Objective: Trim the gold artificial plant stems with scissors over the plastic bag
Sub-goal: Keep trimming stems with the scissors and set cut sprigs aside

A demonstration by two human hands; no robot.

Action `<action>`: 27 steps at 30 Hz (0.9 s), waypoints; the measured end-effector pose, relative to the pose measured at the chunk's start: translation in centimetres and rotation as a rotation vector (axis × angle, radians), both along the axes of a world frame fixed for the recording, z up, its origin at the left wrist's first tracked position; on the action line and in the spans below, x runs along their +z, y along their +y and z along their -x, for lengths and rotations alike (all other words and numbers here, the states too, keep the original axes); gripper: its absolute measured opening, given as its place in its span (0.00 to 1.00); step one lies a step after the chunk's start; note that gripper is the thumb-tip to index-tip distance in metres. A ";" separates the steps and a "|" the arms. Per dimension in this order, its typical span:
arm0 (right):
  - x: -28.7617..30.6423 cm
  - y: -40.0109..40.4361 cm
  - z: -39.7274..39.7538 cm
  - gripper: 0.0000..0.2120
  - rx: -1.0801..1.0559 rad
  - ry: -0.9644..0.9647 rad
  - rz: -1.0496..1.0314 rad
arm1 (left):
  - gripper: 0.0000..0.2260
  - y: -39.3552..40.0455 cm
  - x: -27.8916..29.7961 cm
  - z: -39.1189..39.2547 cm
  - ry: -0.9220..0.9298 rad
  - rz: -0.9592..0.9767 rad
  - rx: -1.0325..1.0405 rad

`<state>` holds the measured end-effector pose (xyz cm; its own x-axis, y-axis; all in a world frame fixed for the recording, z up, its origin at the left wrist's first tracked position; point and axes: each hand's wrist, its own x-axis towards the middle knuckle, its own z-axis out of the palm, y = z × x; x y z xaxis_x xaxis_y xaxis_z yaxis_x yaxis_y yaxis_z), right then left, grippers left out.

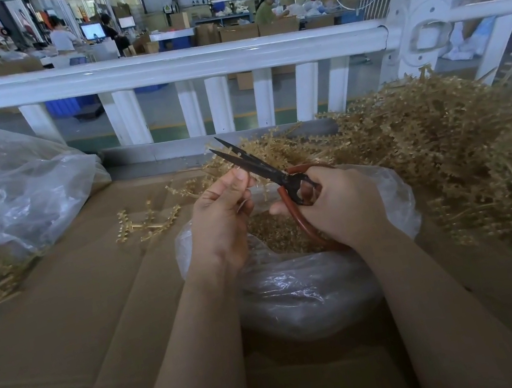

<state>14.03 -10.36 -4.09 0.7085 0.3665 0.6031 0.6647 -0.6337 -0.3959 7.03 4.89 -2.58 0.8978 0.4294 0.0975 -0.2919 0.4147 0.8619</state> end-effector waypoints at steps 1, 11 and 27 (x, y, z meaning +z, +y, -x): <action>0.0 0.0 0.0 0.25 0.001 0.007 -0.007 | 0.08 0.0 0.0 0.0 0.002 -0.009 0.000; -0.5 -0.1 -0.9 0.30 0.039 0.191 0.019 | 0.09 0.2 -0.1 0.0 0.060 0.023 0.070; 0.5 0.5 -0.4 0.27 0.175 0.461 -0.382 | 0.14 -0.1 -0.8 -0.7 0.128 -0.081 -0.119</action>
<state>14.45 -9.85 -3.58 0.8765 0.3191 0.3605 0.4521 -0.2878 -0.8443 7.70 4.75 -3.39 0.9491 0.3149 0.0093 -0.1310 0.3674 0.9208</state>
